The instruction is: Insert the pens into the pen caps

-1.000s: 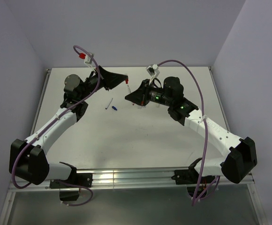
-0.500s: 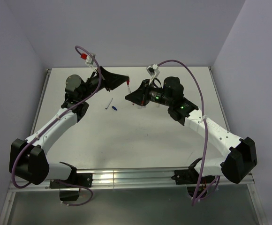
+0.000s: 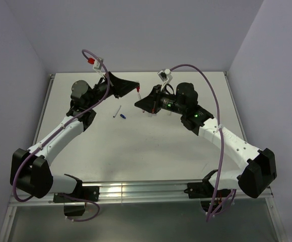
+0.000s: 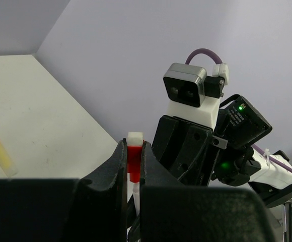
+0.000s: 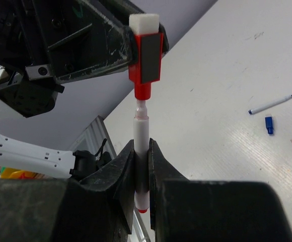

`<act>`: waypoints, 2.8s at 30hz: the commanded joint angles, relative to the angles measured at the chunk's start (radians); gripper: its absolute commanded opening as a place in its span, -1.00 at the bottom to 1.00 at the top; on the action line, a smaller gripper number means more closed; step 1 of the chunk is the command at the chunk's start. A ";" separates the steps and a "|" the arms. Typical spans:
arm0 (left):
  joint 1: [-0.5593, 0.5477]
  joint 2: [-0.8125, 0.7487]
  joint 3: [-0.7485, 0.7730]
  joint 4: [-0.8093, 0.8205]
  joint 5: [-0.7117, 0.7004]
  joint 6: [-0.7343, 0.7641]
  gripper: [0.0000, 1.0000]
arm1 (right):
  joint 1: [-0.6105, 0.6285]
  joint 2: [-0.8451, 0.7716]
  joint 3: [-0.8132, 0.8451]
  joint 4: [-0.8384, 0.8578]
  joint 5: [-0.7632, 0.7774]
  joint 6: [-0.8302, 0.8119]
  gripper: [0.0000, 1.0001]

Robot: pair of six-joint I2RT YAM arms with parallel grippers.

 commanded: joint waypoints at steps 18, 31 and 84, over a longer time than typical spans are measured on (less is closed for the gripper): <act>-0.198 -0.179 -0.113 -0.013 -0.144 0.059 -0.99 | -0.020 -0.184 -0.095 0.126 0.128 -0.013 -1.00; -0.365 -0.225 -0.118 -0.098 -0.202 0.212 -0.99 | -0.020 -0.252 -0.099 0.134 0.060 -0.042 -1.00; -0.434 -0.352 0.085 -0.397 -0.363 0.459 0.13 | -0.029 -0.408 -0.125 0.260 -0.154 -0.019 -1.00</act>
